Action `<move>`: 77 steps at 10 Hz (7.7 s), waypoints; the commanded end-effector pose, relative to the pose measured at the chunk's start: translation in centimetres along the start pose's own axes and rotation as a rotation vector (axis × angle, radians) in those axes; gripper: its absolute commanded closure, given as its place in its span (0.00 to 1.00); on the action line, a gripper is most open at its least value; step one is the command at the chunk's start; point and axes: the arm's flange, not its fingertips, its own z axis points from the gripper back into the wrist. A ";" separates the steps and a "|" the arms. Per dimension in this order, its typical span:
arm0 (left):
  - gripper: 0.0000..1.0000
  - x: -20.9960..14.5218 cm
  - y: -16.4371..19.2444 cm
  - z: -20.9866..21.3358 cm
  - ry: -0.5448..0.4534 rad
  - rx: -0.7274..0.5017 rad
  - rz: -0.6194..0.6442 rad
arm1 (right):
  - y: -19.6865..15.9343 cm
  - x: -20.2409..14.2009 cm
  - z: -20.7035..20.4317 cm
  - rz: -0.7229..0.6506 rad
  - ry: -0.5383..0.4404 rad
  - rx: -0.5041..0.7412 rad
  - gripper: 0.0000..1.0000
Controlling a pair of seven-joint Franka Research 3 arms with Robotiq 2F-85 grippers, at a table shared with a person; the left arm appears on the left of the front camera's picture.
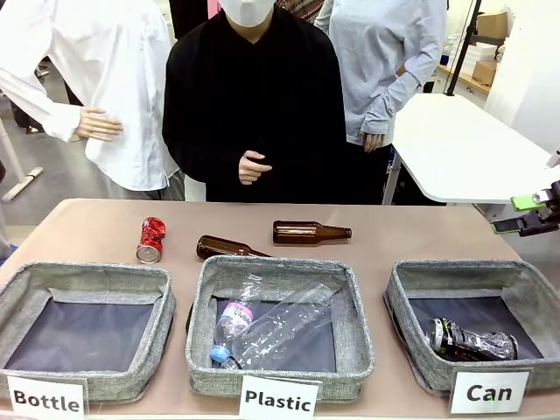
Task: Sort the can waste into the basket.
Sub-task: Pick up the can waste from the table and place it in the right Fabric basket.
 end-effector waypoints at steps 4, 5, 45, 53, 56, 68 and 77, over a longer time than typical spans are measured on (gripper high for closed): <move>0.00 3.3 -2.8 -11.7 -0.041 0.415 -0.055 | 0.2 0.0 0.1 0.023 -0.003 0.005 0.00; 0.00 1.4 -5.0 -10.5 -0.174 0.292 -0.104 | 0.2 0.0 0.1 0.023 -0.003 0.005 0.00; 0.00 11.4 -0.6 -30.3 0.055 0.942 0.147 | 0.2 0.0 0.1 0.023 -0.003 0.005 0.00; 0.00 11.8 2.7 -36.0 0.101 0.979 -0.098 | 0.2 0.0 0.1 0.023 -0.003 0.005 0.00; 0.00 12.4 4.6 -37.6 0.168 1.032 -0.113 | 0.2 0.0 0.1 0.023 -0.003 0.005 0.00; 1.00 13.2 3.0 -33.7 0.137 0.974 -0.075 | 0.2 0.0 0.1 0.023 -0.003 0.005 0.00; 1.00 2.1 -1.4 1.3 0.648 0.158 -0.460 | 0.2 0.0 0.1 0.023 -0.003 0.005 0.00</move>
